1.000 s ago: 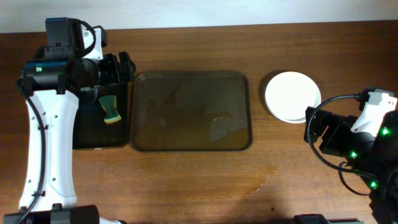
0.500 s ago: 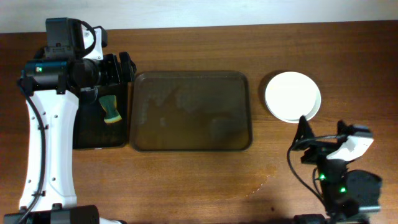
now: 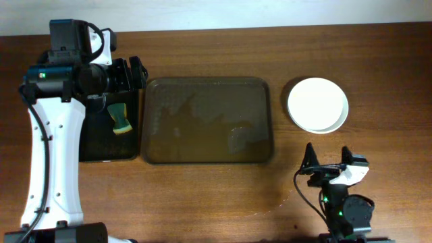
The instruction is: Clean dirty plates on tray and stack at the side
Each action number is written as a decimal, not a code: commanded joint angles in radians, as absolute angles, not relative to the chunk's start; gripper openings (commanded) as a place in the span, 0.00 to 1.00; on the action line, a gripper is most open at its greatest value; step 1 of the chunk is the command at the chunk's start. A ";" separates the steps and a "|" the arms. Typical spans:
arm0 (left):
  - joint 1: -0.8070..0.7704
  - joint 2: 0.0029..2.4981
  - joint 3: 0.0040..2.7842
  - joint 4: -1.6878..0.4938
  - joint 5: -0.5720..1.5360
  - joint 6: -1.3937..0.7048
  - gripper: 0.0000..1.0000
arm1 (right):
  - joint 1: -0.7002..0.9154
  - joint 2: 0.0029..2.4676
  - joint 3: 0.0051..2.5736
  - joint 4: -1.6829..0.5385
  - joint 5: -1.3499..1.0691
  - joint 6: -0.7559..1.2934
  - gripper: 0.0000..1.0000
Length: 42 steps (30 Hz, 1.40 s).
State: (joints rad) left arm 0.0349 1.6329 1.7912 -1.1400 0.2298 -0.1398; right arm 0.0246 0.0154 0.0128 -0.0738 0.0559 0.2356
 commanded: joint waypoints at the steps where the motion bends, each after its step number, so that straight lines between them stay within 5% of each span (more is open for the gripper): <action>1: 0.039 1.638 1.789 -1.137 0.240 -0.142 0.99 | 0.033 0.008 0.006 -0.080 0.035 0.236 0.98; 11: 0.039 1.638 1.789 -1.137 0.240 -0.142 0.99 | 0.033 0.008 0.006 -0.080 0.035 0.236 0.98; 23: 0.042 1.489 1.753 -1.145 -0.055 -0.049 0.99 | 0.033 0.008 0.006 -0.080 0.035 0.236 0.98; 33: 0.073 0.601 0.841 -0.546 -0.022 0.172 0.99 | 0.033 0.008 0.006 -0.080 0.035 0.236 0.98; 42: 0.073 0.136 0.191 -0.023 0.001 0.200 0.99 | 0.033 0.008 0.006 -0.079 0.035 0.236 0.98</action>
